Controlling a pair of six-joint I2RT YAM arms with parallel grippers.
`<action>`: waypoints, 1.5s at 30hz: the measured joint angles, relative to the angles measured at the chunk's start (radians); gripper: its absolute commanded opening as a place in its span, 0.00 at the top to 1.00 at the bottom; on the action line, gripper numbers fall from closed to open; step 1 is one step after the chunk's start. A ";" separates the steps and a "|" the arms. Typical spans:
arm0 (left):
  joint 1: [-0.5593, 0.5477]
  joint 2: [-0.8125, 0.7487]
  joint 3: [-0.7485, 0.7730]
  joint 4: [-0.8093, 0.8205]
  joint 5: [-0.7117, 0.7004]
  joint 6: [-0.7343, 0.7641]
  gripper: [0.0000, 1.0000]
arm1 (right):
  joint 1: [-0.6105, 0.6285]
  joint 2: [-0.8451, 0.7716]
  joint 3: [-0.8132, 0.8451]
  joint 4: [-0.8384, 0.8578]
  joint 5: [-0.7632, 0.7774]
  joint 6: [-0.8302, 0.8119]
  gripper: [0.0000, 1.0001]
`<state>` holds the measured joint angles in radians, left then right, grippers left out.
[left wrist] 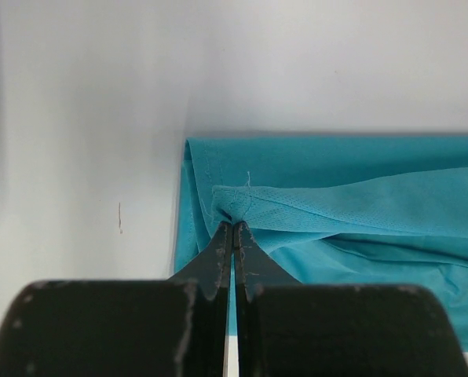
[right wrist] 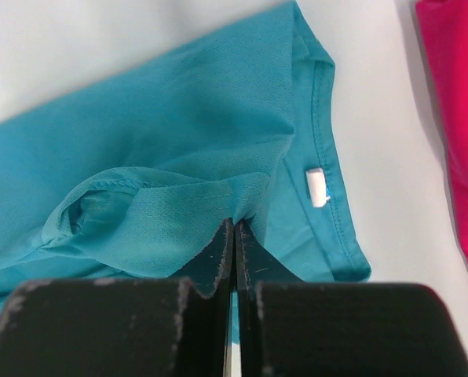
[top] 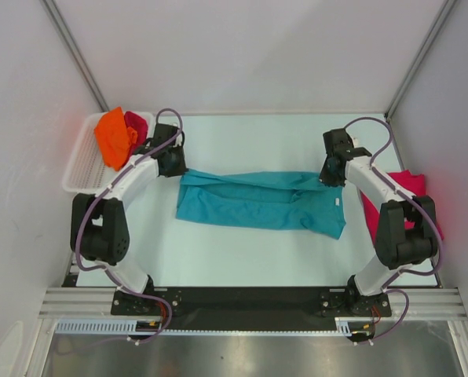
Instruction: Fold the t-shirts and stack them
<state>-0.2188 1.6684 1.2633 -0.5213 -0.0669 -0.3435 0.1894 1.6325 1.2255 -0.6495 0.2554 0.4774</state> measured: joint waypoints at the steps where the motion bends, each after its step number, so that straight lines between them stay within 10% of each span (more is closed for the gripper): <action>1: -0.001 -0.005 -0.005 0.000 0.000 0.000 1.00 | 0.000 -0.001 -0.005 -0.005 0.000 0.000 1.00; 7: -0.007 -0.044 -0.035 0.000 0.001 -0.006 0.96 | 0.000 -0.010 -0.032 -0.008 0.002 0.002 1.00; 11: -0.020 -0.071 -0.069 -0.001 0.000 -0.018 0.53 | 0.003 -0.010 -0.034 -0.011 -0.001 0.004 0.85; 15: -0.028 -0.072 -0.082 -0.016 -0.008 -0.039 0.36 | 0.006 -0.010 -0.034 -0.010 -0.019 0.010 0.71; 45: -0.030 0.262 0.214 -0.026 -0.015 -0.041 0.36 | 0.034 0.306 0.356 0.006 -0.077 -0.008 0.76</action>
<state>-0.2485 1.9305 1.4776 -0.5472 -0.0818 -0.3843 0.2237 1.9388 1.5814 -0.6430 0.1780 0.4698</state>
